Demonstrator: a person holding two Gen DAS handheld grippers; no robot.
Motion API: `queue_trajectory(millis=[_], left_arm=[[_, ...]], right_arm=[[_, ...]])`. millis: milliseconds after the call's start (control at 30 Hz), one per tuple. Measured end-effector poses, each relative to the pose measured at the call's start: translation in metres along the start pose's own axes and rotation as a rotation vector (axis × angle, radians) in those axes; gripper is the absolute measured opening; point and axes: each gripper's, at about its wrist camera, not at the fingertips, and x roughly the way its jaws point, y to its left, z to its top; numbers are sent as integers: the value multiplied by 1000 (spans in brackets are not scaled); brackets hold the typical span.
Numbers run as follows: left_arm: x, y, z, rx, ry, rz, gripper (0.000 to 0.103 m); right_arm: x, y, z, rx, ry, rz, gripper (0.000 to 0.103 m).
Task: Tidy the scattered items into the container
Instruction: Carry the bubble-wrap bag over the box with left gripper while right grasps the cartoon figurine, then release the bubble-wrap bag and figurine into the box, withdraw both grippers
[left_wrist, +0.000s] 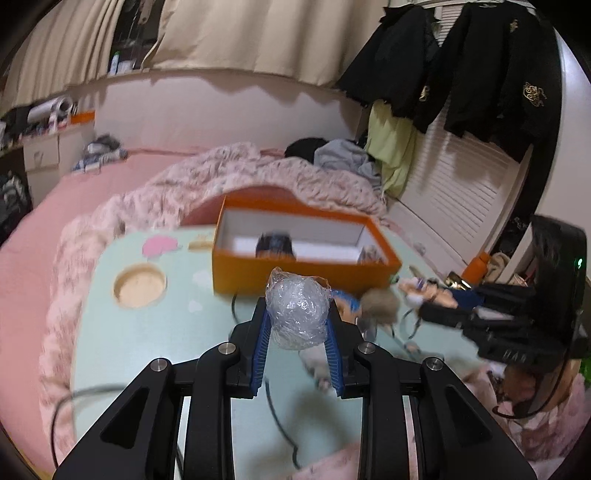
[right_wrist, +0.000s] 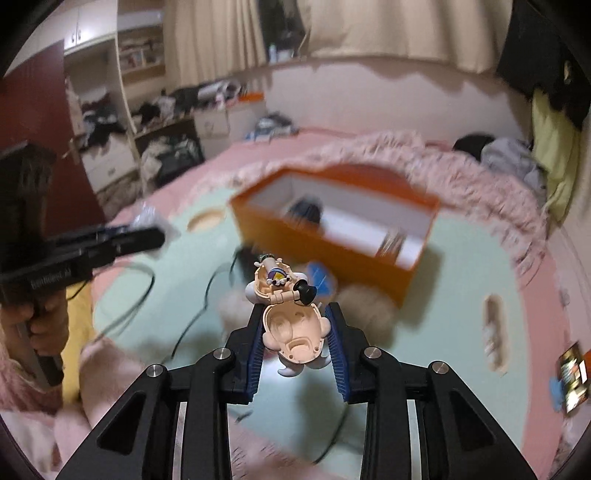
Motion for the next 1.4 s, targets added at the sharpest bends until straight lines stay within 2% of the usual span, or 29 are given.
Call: queue_trajectory(millis=[167, 300, 367, 467, 500, 533, 567, 600, 633, 667, 700, 833, 933, 967, 1000, 1067, 1200, 1400], left_arm=[[22, -13, 51, 71, 2, -15, 29], [70, -17, 84, 114, 93, -63, 29], [99, -14, 90, 114, 125, -5, 29], [132, -10, 89, 114, 169, 4, 30], [145, -6, 86, 94, 194, 20, 37], [152, -4, 82, 80, 209, 48, 48], [157, 0, 79, 58, 220, 91, 56], [156, 4, 76, 40, 210, 98, 66], [153, 7, 73, 28, 193, 86, 68], [150, 10, 71, 16, 179, 69, 68], [145, 13, 69, 2, 177, 54, 68], [119, 19, 70, -48, 154, 19, 68], [90, 11, 67, -29, 118, 13, 69], [83, 9, 65, -20, 121, 20, 69], [73, 4, 58, -8, 127, 25, 71], [62, -1, 45, 6, 140, 21, 77], [47, -6, -4, 14, 194, -15, 79], [54, -11, -63, 30, 250, 49, 79]], right_arm=[[7, -16, 38, -5, -49, -58, 31], [37, -31, 62, 31, -37, -68, 31], [58, -39, 69, 50, -5, -51, 31], [81, -51, 72, 75, 50, -60, 32], [87, -54, 71, 81, 63, -82, 35], [90, -56, 71, 87, 71, -104, 39], [91, -58, 70, 95, 71, -126, 48], [89, -58, 68, 101, 58, -133, 55], [85, -59, 66, 105, 41, -132, 58], [80, -60, 65, 111, 24, -129, 63], [72, -60, 63, 117, 6, -126, 64], [50, -55, 61, 114, -26, -139, 64], [29, -39, 50, 82, -50, -163, 65], [23, -33, 44, 73, -51, -168, 68], [17, -28, 35, 67, -47, -172, 75], [12, -18, 15, 71, -26, -179, 82], [24, -6, -31, 95, 95, -166, 82], [46, -4, -67, 152, 209, -184, 83]])
